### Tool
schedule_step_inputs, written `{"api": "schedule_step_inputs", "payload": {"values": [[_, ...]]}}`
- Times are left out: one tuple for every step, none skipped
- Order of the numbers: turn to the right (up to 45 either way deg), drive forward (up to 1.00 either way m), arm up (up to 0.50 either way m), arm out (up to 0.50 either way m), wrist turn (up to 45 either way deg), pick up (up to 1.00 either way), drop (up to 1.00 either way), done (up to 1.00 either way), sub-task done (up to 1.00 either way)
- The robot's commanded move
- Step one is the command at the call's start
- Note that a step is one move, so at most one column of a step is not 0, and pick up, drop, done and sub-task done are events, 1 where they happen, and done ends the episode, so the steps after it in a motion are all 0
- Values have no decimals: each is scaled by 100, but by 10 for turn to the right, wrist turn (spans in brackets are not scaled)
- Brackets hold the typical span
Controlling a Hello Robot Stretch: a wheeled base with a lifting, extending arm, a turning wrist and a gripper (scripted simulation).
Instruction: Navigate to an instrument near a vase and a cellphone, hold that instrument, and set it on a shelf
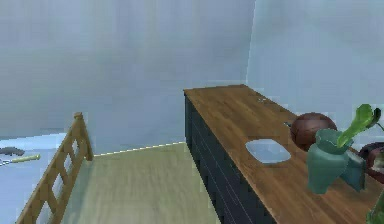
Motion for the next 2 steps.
{"api": "schedule_step_inputs", "payload": {"values": [[-60,0,0,0,0,0,0,0,0],[-30,0,0,0,0,0,0,0,0]]}}
